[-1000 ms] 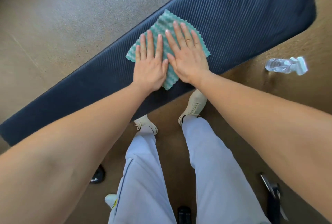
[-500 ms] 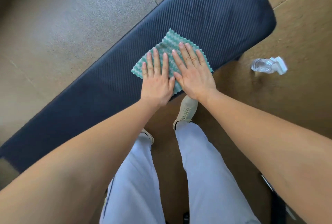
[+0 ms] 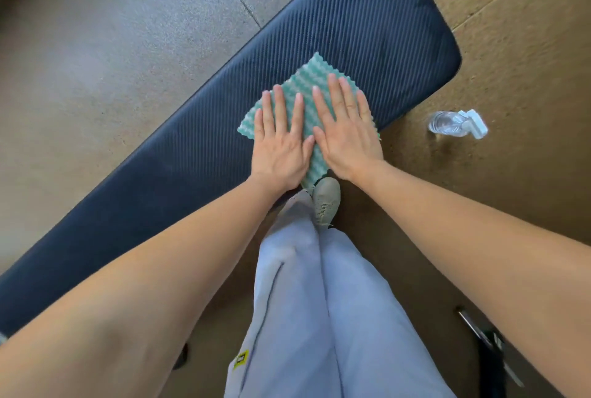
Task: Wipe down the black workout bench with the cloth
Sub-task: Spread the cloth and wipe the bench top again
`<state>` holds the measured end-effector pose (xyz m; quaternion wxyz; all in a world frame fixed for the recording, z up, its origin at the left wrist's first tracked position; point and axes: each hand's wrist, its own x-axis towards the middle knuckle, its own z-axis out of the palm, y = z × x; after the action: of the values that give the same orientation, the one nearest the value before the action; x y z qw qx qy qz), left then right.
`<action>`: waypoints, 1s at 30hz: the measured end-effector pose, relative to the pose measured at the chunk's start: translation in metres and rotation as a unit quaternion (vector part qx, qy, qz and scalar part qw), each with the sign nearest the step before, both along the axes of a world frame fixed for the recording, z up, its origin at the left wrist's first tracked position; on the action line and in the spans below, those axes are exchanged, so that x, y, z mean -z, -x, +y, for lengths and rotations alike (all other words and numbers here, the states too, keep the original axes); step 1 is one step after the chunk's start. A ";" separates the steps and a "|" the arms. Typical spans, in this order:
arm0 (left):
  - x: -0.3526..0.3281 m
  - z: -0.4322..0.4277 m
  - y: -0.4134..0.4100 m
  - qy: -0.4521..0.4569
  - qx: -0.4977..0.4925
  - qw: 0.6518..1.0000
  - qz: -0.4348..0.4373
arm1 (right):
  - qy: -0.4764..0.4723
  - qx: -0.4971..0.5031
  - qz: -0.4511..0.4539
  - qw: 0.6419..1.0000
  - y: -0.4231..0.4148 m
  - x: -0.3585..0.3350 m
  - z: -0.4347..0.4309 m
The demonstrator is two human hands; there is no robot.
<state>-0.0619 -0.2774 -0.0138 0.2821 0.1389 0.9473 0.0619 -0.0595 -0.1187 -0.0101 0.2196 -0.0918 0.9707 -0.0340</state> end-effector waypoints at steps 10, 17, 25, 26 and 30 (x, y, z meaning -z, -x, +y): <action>0.013 -0.012 0.125 -0.007 -0.053 0.998 0.038 | 0.025 -0.069 0.036 0.997 0.140 0.006 0.003; 0.005 0.016 0.083 -0.015 0.049 0.998 0.035 | -0.011 0.025 0.027 0.999 0.076 0.004 0.024; 0.005 0.053 0.010 -0.046 0.156 0.987 0.012 | -0.013 0.110 -0.010 0.994 -0.024 0.004 0.060; 0.005 0.050 0.014 -0.049 0.167 0.985 0.010 | -0.009 0.110 -0.015 0.994 -0.024 0.004 0.061; 0.005 0.035 0.044 -0.059 0.237 0.969 0.023 | 0.005 0.110 -0.028 0.994 -0.012 0.002 0.064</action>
<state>-0.1061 -0.2420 -0.0191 0.2585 0.3772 0.8882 0.0456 -0.0479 -0.0545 -0.0119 0.2411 0.0151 0.9682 -0.0652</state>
